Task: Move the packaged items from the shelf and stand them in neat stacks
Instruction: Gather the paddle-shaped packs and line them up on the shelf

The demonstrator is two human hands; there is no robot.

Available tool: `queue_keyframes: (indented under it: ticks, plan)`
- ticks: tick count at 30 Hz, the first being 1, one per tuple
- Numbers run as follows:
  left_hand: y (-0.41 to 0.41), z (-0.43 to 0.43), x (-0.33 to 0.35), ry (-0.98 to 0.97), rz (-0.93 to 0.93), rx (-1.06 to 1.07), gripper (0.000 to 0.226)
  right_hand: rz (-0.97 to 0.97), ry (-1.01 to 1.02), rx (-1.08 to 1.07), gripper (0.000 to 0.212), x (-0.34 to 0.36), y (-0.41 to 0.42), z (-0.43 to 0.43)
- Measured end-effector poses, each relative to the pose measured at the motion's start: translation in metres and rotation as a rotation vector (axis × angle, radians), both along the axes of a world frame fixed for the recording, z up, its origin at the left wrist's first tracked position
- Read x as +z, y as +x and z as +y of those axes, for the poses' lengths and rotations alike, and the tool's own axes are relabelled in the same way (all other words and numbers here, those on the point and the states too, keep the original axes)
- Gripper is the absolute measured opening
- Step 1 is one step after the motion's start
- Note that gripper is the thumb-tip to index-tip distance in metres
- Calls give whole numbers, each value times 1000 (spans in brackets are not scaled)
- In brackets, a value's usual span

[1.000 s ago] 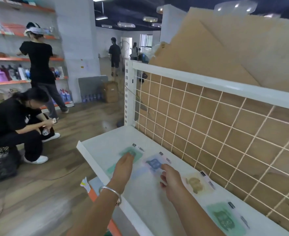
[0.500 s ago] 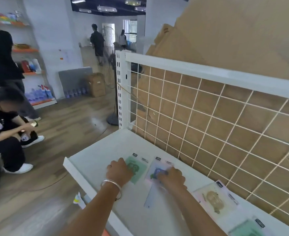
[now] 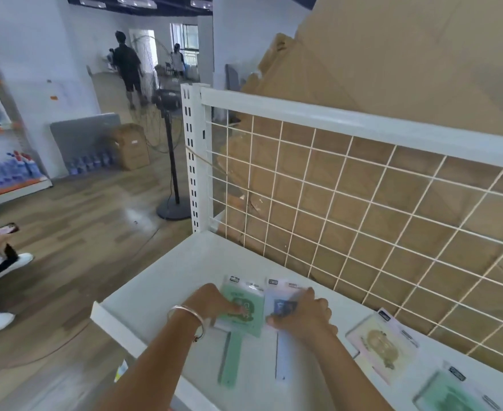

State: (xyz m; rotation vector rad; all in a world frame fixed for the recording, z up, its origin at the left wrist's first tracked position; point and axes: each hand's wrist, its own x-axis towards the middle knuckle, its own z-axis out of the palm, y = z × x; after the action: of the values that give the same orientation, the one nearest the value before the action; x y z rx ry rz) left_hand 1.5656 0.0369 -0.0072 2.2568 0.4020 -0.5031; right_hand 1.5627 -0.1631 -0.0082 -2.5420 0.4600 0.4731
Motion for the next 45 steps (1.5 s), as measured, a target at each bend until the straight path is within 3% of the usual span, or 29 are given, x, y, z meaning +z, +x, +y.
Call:
queue_keyframes:
  ticks: [9, 11, 13, 15, 22, 25, 35, 45]
  plan:
    - [-2, 13, 3, -393, 51, 231, 14, 51, 168, -122, 117, -5, 2, -8]
    - [-3, 15, 3, -516, 58, 279, 14, 3, 246, -135, 95, -1, 0, -8]
    - [-3, 13, 4, -708, 94, 350, 13, -61, 394, -123, 49, 3, -2, -9]
    - [-2, 11, 4, -735, 99, 358, 12, -83, 513, -153, 28, 5, -4, -11]
    - [-7, 3, 3, -769, 52, 344, 8, -197, 729, -343, 17, 4, -22, -17]
    - [-6, -4, 6, -819, -3, 338, 12, -326, 808, -428, 27, 13, -32, -21]
    - [-27, -114, 24, -943, 24, -27, 10, -690, 827, -771, 11, 42, -118, -88]
    - [-141, -287, 29, -987, 184, -449, 15, -890, 684, -1131, 14, 41, -294, -209]
